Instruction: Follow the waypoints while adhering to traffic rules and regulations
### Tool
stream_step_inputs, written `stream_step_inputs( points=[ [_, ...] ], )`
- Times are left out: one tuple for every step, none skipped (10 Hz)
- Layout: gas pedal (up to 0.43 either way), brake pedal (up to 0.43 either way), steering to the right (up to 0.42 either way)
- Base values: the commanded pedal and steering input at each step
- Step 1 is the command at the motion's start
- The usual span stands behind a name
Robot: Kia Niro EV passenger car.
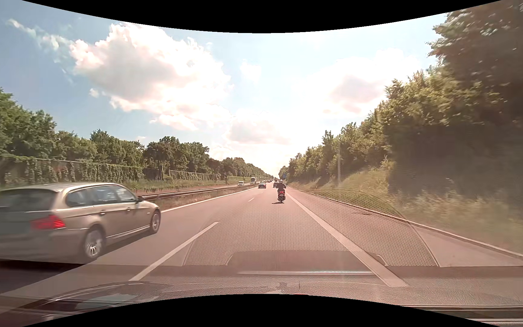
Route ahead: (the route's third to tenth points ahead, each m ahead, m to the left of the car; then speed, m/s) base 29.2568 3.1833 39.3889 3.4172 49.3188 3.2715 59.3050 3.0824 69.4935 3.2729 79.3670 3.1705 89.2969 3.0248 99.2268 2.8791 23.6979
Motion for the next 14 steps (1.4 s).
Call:
stream_step_inputs(
  points=[
    [0.268, 0.012, 0.000],
    [0.268, 0.012, 0.000],
    [0.268, 0.012, 0.000],
    [0.268, 0.012, 0.000],
    [0.268, 0.012, 0.000],
    [0.268, 0.012, 0.000],
    [0.268, 0.012, 0.000],
    [0.268, 0.012, 0.001],
    [0.268, 0.012, 0.001],
    [0.268, 0.012, 0.001],
    [0.268, 0.012, 0.001],
    [0.268, 0.012, 0.000],
    [0.268, 0.012, 0.001],
    [0.268, 0.012, 0.001]
  ],
)
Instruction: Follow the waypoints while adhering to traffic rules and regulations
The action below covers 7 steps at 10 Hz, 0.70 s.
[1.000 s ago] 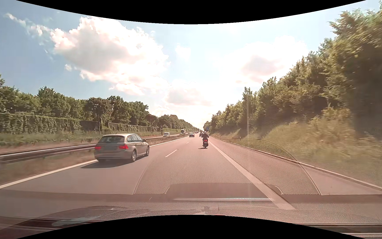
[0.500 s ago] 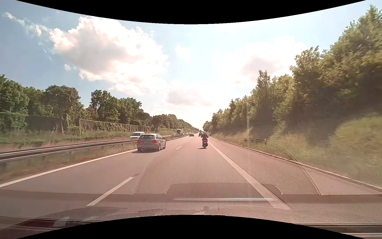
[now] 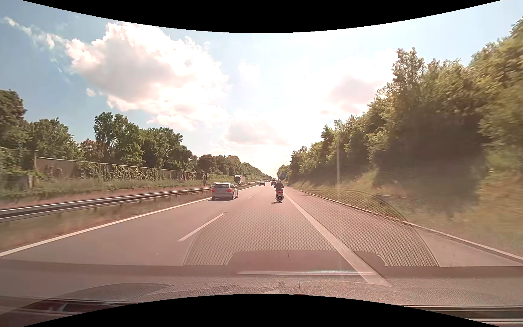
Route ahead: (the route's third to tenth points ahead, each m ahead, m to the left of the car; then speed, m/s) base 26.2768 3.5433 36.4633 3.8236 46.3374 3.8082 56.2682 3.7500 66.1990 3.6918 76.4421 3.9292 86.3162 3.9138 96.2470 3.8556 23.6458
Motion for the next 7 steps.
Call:
stream_step_inputs(
  points=[
    [0.268, 0.012, 0.001],
    [0.268, 0.012, -0.001],
    [0.268, 0.012, -0.004],
    [0.268, 0.012, -0.005],
    [0.268, 0.012, -0.005],
    [0.268, 0.012, -0.005],
    [0.268, 0.012, -0.004]
  ],
)
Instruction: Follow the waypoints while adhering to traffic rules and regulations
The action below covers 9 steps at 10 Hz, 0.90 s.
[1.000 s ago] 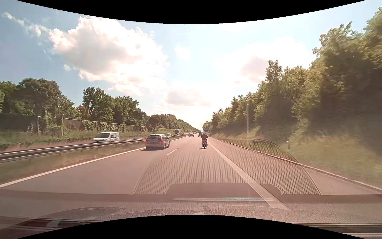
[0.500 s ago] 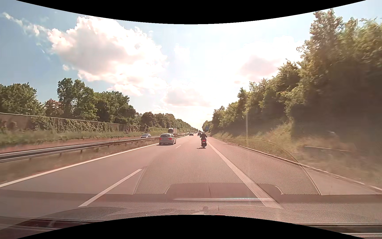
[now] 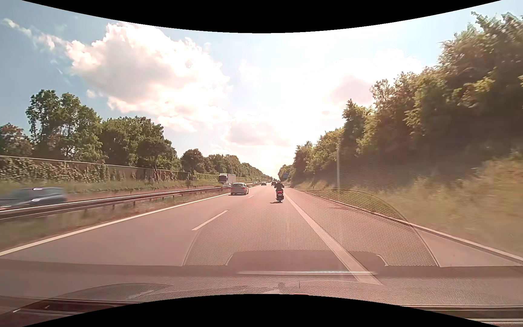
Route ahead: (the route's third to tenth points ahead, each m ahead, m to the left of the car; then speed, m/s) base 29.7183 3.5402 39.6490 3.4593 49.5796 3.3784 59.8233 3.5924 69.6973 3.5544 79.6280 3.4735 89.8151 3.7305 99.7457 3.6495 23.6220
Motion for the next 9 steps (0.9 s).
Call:
stream_step_inputs(
  points=[
    [0.268, 0.012, -0.004],
    [0.268, 0.012, -0.004],
    [0.268, 0.012, -0.004],
    [0.268, 0.012, -0.004],
    [0.268, 0.012, -0.004],
    [0.268, 0.012, -0.003],
    [0.280, 0.012, -0.003],
    [0.280, 0.012, -0.003],
    [0.287, 0.012, -0.003]
  ],
)
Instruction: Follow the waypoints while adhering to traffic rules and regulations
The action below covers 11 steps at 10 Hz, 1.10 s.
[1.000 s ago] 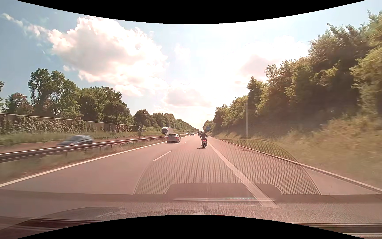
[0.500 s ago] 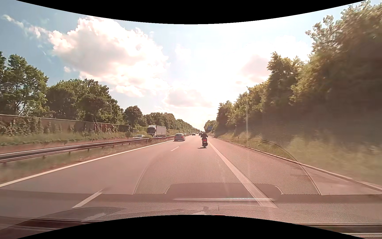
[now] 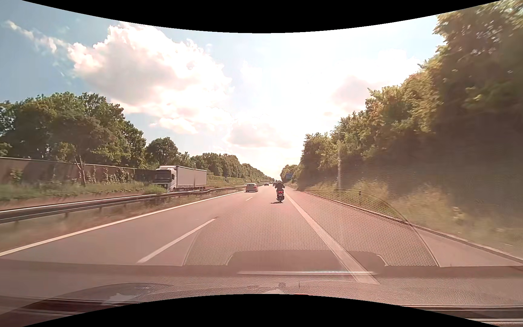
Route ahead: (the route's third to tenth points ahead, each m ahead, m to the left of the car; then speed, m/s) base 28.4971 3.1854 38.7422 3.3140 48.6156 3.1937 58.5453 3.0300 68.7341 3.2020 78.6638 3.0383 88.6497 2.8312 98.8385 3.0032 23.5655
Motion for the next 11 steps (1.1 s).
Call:
stream_step_inputs(
  points=[
    [0.287, 0.012, -0.003],
    [0.299, 0.012, -0.003],
    [0.311, 0.012, -0.003],
    [0.311, 0.012, -0.003],
    [0.311, 0.006, -0.002],
    [0.311, 0.012, -0.002],
    [0.311, 0.012, -0.001],
    [0.311, 0.012, 0.000],
    [0.311, 0.012, 0.000],
    [0.311, 0.012, 0.000],
    [0.311, 0.012, 0.000]
  ],
)
